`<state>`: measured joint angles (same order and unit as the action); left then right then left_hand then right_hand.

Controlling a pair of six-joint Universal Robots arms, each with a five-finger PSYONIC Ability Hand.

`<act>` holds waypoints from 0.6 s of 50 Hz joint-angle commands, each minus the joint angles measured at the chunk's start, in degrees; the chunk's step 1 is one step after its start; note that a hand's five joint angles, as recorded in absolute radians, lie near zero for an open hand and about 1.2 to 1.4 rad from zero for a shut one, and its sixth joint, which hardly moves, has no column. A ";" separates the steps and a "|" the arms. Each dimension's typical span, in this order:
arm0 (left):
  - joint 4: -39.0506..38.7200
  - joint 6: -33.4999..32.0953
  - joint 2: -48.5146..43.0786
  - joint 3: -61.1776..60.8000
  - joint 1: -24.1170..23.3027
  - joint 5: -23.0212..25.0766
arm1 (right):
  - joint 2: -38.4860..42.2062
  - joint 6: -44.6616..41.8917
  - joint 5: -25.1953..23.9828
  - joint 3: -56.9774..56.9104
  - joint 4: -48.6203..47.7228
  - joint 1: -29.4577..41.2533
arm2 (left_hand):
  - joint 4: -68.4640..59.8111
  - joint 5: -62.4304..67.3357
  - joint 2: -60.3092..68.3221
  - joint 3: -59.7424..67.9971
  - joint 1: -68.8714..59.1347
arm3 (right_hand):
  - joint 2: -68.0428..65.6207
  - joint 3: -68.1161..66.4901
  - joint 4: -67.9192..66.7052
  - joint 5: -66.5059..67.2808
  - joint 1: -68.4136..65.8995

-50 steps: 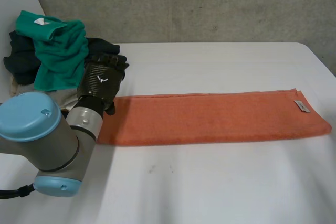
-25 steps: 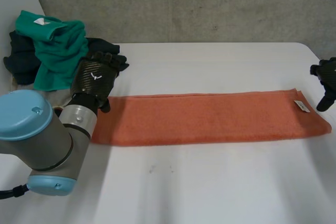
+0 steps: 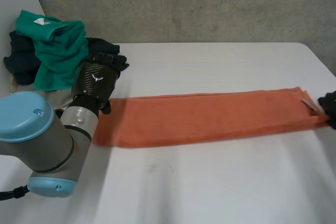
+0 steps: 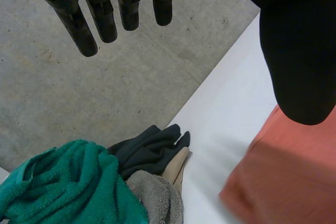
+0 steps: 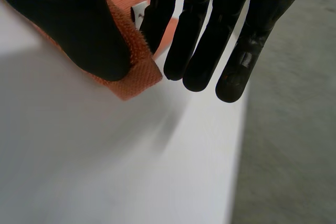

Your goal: Fold the laundry.

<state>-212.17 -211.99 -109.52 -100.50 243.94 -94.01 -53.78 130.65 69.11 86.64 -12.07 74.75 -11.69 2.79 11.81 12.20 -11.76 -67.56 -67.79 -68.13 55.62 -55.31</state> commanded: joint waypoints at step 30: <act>0.09 0.09 2.38 -0.22 -0.05 -0.30 | -9.42 2.15 -4.77 -2.62 -10.52 46.52 | 1.69 -2.79 -1.81 -2.20 1.76 | -12.44 -12.21 -11.87 14.38 -24.69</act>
<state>-212.17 -211.95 -107.26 -100.72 244.08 -94.35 -66.40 133.75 68.74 84.37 -22.03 105.87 -11.69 2.79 11.81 12.20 -11.76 -67.56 -67.79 -68.33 56.20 -56.33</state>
